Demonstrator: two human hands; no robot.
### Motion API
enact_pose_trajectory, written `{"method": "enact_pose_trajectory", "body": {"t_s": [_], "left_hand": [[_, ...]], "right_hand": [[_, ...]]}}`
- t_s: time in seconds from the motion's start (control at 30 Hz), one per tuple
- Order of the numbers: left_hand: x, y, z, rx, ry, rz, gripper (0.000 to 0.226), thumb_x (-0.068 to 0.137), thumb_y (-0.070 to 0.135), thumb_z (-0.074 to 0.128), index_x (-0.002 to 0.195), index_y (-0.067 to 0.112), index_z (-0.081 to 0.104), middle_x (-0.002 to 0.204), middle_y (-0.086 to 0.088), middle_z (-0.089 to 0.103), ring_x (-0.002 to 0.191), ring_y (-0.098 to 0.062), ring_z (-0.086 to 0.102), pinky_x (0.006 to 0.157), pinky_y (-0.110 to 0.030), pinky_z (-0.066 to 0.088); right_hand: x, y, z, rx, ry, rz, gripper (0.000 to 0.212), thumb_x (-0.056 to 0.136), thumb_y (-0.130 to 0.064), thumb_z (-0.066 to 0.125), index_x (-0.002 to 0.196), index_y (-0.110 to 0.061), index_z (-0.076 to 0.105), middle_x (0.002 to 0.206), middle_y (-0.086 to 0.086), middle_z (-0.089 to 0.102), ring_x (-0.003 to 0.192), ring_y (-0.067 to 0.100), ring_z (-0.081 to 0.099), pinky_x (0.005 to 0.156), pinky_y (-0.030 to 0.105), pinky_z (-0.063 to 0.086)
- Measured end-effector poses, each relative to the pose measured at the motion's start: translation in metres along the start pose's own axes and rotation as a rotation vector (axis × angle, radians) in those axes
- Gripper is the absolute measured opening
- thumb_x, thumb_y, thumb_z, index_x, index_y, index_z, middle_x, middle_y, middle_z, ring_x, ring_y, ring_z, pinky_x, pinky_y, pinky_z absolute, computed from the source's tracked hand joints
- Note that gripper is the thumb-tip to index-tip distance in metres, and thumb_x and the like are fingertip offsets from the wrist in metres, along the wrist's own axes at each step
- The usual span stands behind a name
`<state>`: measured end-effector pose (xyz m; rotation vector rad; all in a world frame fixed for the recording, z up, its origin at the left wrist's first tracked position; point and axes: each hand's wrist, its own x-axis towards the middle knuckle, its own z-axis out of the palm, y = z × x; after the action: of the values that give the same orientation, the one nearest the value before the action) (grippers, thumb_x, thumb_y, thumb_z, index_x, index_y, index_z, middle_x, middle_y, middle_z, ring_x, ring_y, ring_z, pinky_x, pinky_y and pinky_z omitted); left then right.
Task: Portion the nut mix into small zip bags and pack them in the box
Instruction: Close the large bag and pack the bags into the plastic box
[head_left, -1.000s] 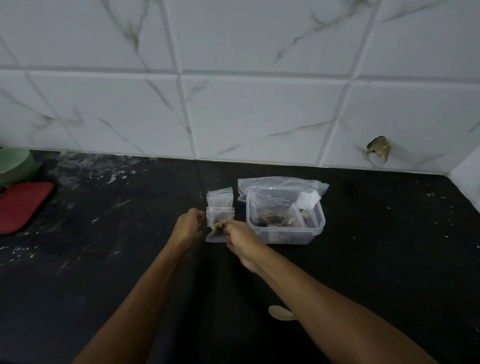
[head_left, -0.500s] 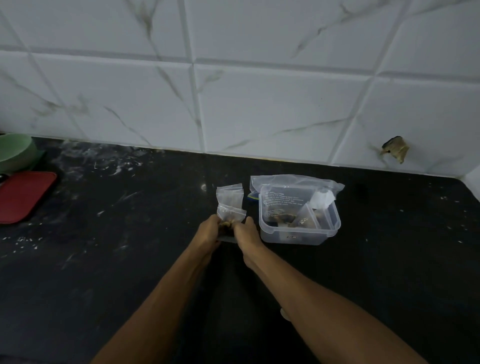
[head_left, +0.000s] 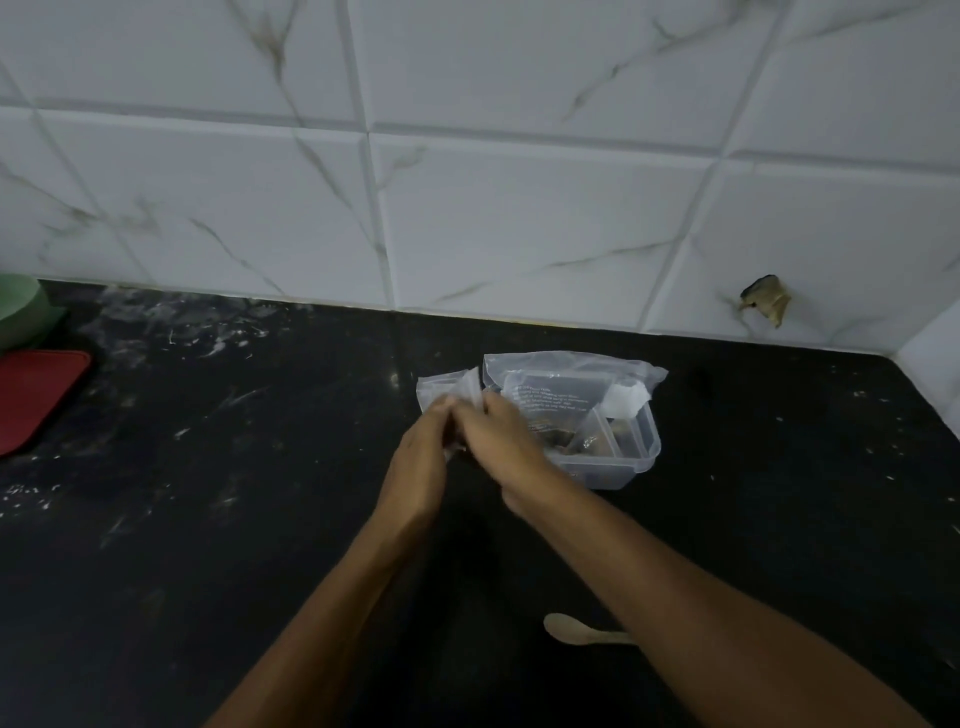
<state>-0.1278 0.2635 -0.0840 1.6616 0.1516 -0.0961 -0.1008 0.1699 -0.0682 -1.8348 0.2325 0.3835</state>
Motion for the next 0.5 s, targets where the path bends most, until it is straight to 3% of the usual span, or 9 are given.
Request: {"method": "enact_pose_trajectory", "body": {"t_s": [0.1,0.17,0.23,0.3,0.4,0.5], "left_hand": [[0.013,0.019,0.02,0.059,-0.108,0.073,0.04,0.107,0.034,0.025,0.124,0.025,0.061,0.108,0.008,0.065,0.098,0.005,0.063,0.081,-0.013,0.05],[0.027,0.028,0.04,0.093,-0.159,0.094,0.037,0.107,0.033,0.026,0.121,0.029,0.06,0.111,0.009,0.062,0.104,0.003,0.059,0.087,-0.015,0.048],[0.043,0.031,0.061,0.141,-0.199,0.079,0.034,0.106,0.03,0.03,0.119,0.023,0.061,0.118,-0.001,0.063,0.11,-0.01,0.057,0.089,-0.017,0.045],[0.053,0.033,0.079,0.096,-0.232,-0.001,0.037,0.105,0.03,0.03,0.109,0.015,0.064,0.113,-0.009,0.064,0.107,-0.017,0.058,0.082,-0.021,0.048],[0.059,0.032,0.097,0.018,-0.287,-0.178,0.043,0.104,0.03,0.026,0.085,0.013,0.061,0.093,-0.01,0.065,0.092,-0.019,0.06,0.086,-0.035,0.05],[0.067,0.026,0.105,0.084,-0.32,-0.279,0.041,0.104,0.034,0.026,0.086,0.014,0.057,0.085,-0.005,0.059,0.082,-0.017,0.056,0.079,-0.032,0.047]], "right_hand": [[0.004,-0.023,-0.042,-0.092,0.11,-0.024,0.019,0.099,-0.029,0.047,0.104,-0.016,0.06,0.096,0.008,0.066,0.088,0.019,0.066,0.085,0.038,0.056],[0.017,-0.036,-0.067,-0.097,0.2,0.048,0.017,0.097,-0.026,0.051,0.091,-0.014,0.061,0.088,0.009,0.066,0.084,0.021,0.066,0.083,0.038,0.056],[0.03,-0.037,-0.09,-0.19,0.27,0.219,0.02,0.094,-0.025,0.058,0.082,-0.01,0.054,0.076,0.007,0.059,0.069,0.017,0.06,0.067,0.028,0.051],[0.043,-0.021,-0.106,-0.167,0.246,0.259,0.017,0.092,-0.018,0.059,0.09,-0.001,0.057,0.078,0.007,0.058,0.066,0.017,0.057,0.058,0.029,0.051],[0.056,0.015,-0.123,-0.058,0.225,0.174,0.03,0.09,-0.006,0.052,0.117,0.006,0.059,0.092,0.012,0.059,0.078,0.024,0.059,0.077,0.04,0.057],[0.066,0.032,-0.122,-0.121,0.188,0.262,0.023,0.091,-0.005,0.054,0.112,0.003,0.061,0.087,0.011,0.061,0.074,0.023,0.061,0.073,0.04,0.057]]}}
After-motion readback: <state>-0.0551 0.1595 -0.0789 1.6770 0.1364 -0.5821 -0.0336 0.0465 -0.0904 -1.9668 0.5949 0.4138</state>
